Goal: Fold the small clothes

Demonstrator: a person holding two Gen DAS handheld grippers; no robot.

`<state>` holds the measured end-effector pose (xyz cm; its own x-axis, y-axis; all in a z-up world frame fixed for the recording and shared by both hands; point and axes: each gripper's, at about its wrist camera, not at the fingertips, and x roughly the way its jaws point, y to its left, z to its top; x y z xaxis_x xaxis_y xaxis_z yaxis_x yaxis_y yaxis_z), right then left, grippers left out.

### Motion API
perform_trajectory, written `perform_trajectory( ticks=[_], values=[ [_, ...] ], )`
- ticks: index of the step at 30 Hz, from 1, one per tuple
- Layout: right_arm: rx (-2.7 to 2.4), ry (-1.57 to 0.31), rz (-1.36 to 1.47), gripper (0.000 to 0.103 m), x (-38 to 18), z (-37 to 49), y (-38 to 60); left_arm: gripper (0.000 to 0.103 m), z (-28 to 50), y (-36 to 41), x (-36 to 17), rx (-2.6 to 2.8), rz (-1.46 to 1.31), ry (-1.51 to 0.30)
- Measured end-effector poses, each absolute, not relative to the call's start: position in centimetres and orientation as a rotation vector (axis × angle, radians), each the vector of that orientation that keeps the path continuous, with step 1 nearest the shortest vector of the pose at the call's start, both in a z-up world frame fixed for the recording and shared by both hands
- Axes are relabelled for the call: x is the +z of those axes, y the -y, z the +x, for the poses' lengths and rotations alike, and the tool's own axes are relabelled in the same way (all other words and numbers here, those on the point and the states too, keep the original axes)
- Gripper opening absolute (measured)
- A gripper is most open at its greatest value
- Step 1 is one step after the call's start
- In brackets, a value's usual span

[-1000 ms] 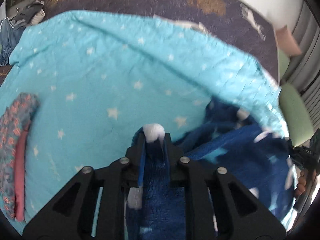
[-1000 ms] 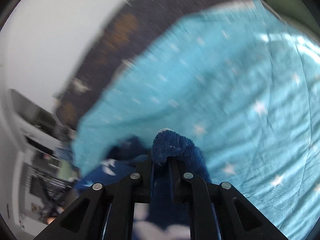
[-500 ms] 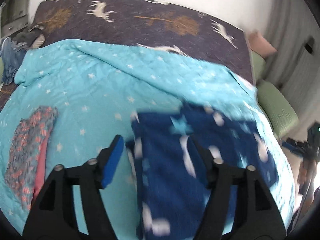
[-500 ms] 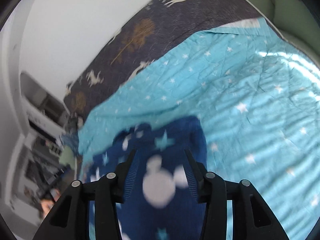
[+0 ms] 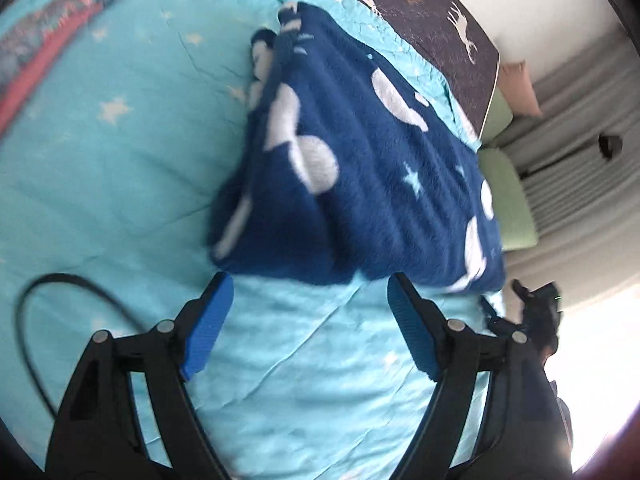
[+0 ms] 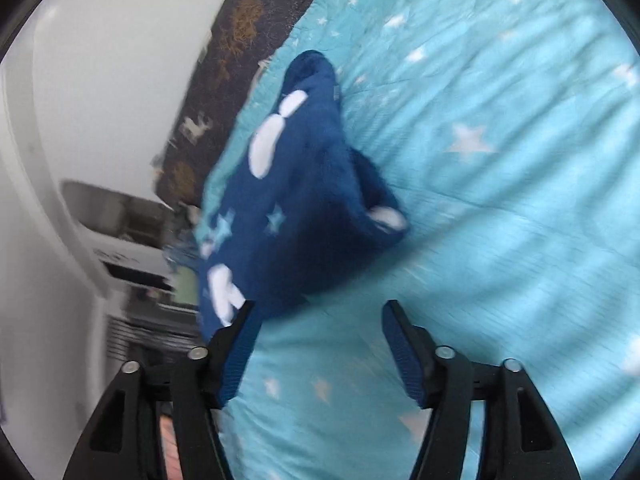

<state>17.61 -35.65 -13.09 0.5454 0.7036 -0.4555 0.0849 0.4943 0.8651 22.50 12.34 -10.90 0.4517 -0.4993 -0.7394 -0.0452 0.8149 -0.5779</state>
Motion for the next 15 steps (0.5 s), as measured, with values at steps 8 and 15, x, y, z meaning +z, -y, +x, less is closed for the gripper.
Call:
perform_trajectory(
  ticks=[8,15],
  values=[
    [0.270,-0.987,0.956,0.016,-12.4,23.6,32.8,0.022,26.3,-12.5,-12.1,-0.162,-0.824,-1.028],
    [0.354,-0.882,0.900,0.011,-5.6,19.7,32.0,0.018,21.2,-11.9,-4.7,-0.242,-0.701,-0.884]
  ],
)
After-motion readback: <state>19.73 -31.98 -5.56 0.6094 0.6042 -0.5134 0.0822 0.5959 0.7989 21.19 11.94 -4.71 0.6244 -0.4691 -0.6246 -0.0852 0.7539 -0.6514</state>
